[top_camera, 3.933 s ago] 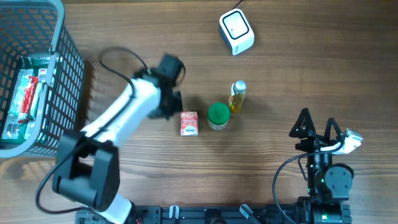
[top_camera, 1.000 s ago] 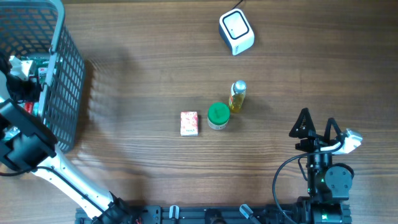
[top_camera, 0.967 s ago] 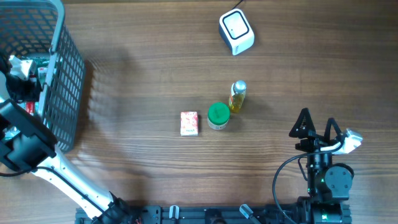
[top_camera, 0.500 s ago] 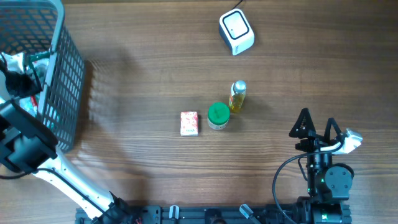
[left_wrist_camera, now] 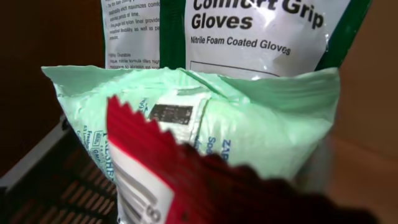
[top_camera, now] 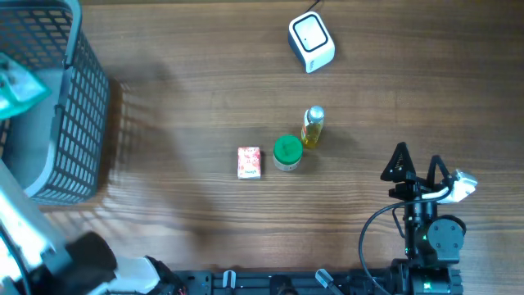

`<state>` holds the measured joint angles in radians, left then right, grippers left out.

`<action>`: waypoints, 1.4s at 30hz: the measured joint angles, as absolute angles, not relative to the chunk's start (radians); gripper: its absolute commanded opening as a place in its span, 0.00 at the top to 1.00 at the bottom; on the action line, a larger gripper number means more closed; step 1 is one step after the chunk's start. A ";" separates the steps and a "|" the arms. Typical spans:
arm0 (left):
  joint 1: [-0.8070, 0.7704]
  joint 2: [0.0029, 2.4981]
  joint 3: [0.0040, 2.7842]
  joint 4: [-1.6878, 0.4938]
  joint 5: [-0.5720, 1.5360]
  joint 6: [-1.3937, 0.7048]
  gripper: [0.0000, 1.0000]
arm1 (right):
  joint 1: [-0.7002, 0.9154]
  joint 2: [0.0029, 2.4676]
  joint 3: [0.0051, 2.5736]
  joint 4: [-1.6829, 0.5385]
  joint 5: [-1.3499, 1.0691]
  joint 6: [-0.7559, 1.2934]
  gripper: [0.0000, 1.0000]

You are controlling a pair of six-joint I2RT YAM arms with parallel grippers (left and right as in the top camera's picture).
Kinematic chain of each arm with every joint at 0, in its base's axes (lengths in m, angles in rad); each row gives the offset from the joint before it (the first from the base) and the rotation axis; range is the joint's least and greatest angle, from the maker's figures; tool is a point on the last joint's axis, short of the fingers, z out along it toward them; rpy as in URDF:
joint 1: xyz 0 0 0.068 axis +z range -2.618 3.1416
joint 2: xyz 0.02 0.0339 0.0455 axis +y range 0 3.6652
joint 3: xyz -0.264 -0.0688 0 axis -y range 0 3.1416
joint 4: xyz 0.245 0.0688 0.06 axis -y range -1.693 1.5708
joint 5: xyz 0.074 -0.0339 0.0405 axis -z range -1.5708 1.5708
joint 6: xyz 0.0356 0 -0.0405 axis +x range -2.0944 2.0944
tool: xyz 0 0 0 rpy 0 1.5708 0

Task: Scan the item barcode
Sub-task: 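Lift the gloves pack out and lay it on the table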

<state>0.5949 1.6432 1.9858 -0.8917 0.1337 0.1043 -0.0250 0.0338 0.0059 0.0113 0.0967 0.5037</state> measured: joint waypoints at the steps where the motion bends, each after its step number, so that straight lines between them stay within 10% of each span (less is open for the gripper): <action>1: 0.580 1.618 1.986 -0.893 0.134 0.090 0.96 | -0.025 0.034 0.006 0.011 0.097 0.504 0.00; 19: -0.150 1.495 1.943 -1.312 -0.035 -0.154 0.96 | -0.025 0.034 0.006 0.011 0.097 0.504 0.00; 42: -0.345 1.743 1.182 -0.806 -0.115 -0.210 0.85 | -0.025 0.034 0.006 0.011 0.097 0.504 0.00</action>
<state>-0.3450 1.7432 1.1824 -0.8059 -0.1154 -0.2096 -0.0250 0.0338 0.0059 0.0113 0.0967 0.5037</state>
